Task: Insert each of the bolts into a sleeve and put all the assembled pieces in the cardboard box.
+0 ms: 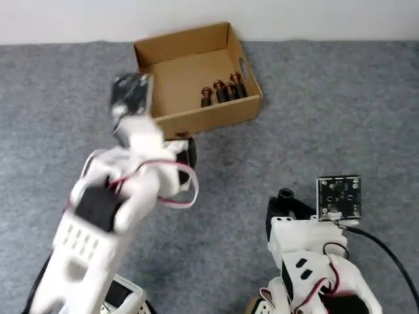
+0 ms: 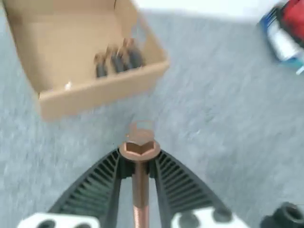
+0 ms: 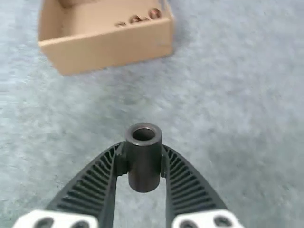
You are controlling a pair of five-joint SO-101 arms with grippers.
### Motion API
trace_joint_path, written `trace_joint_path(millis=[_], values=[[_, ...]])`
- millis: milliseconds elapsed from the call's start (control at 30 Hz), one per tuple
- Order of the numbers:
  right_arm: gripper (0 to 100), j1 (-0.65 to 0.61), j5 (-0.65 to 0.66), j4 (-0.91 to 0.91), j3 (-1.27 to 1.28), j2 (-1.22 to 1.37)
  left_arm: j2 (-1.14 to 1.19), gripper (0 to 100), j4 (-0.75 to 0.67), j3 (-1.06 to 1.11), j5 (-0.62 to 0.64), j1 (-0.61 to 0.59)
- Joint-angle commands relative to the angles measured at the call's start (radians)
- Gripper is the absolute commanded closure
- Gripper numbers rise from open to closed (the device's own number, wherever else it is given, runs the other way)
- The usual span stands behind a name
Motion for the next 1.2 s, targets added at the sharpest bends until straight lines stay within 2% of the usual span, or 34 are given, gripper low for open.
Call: trace_joint_path(millis=[0,133,267,433,600,767,900,1167], values=[[99.1,-0.064,0.002,-0.065,-0.005,-0.002,-0.226,100,-0.127,0.088,-0.015,0.006],[99.1,-0.176,0.066,-0.12,0.018,0.007,-0.377,100,-0.169,0.148,-0.014,0.018],[99.1,-0.246,0.169,-0.17,0.041,0.005,-0.479,100,-0.18,0.159,-0.006,0.097],[99.1,-0.298,0.313,-0.214,0.041,0.005,-0.532,100,-0.27,0.16,0.081,0.135],[99.1,-0.392,0.381,-0.214,0.038,0.005,-0.532,100,-0.321,0.16,0.132,0.138],[99.1,-0.404,0.407,-0.274,0.037,0.007,-0.532,100,-0.33,0.16,0.132,0.206],[99.1,-0.404,0.433,-0.334,0.037,0.007,-0.532,100,-0.348,0.205,0.13,0.212],[99.1,-0.404,0.47,-0.355,0.023,0.007,-0.534,100,-0.48,0.338,0.13,0.213]])
